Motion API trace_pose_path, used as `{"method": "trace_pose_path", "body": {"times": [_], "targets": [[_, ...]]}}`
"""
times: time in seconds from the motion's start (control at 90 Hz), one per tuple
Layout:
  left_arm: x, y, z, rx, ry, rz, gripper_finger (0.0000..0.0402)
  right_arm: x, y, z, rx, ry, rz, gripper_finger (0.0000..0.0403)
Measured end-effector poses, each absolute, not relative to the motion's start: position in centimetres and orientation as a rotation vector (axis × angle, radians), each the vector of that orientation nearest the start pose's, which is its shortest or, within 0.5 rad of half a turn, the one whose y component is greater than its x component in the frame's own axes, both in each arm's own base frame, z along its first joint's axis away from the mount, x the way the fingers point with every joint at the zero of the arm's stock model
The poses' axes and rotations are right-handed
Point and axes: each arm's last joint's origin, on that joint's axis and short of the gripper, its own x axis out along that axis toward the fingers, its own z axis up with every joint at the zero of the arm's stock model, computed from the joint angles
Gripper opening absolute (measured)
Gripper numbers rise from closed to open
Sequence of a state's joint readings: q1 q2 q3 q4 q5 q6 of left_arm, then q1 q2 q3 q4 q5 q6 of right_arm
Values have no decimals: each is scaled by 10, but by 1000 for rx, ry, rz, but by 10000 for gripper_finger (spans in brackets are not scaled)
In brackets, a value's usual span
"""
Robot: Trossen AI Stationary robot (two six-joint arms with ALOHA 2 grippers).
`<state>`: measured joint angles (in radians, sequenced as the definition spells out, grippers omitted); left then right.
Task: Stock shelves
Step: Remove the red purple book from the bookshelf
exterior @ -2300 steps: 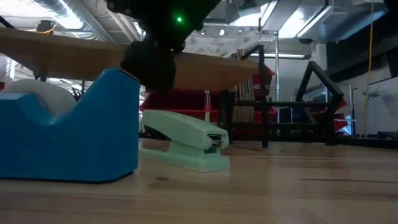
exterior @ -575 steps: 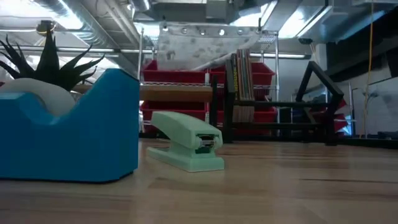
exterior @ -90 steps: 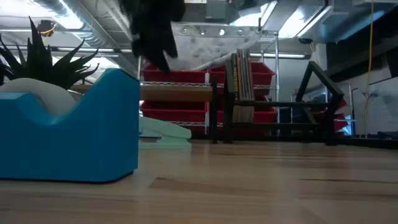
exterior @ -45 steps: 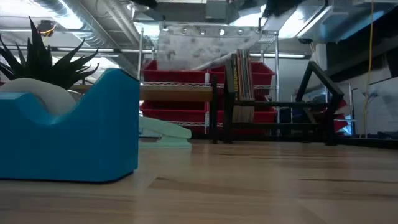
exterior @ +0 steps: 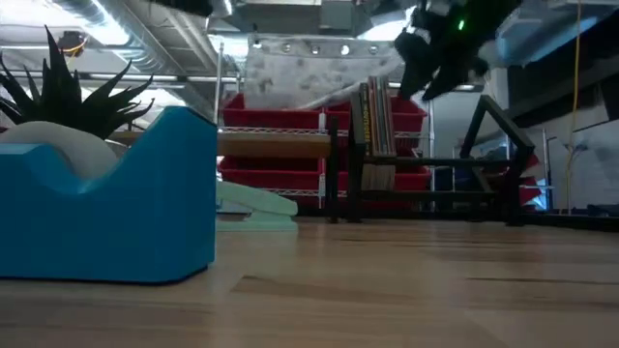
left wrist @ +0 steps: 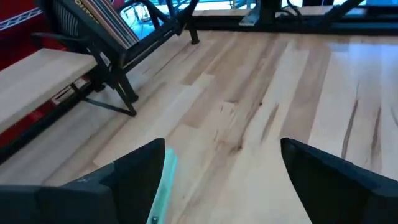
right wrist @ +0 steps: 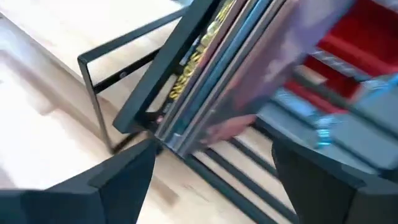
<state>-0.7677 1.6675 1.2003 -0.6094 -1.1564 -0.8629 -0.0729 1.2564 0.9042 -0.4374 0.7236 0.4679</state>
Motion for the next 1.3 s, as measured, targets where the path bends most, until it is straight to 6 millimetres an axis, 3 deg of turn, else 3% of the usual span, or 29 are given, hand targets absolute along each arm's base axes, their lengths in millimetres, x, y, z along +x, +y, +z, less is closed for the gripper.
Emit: {"method": "trace_pose_path", "body": {"times": [0.2, 0.5, 0.944, 1.3], "targets": [[258, -209, 235, 83, 404, 571, 308, 254, -61, 248, 224, 495, -964, 266], [257, -209, 235, 94, 394, 581, 308, 253, -75, 247, 229, 495, -989, 204], [257, -209, 235, 91, 394, 581, 308, 249, -96, 246, 330, 487, -985, 198], [257, -209, 235, 90, 394, 581, 308, 249, -96, 246, 339, 483, -978, 198]]}}
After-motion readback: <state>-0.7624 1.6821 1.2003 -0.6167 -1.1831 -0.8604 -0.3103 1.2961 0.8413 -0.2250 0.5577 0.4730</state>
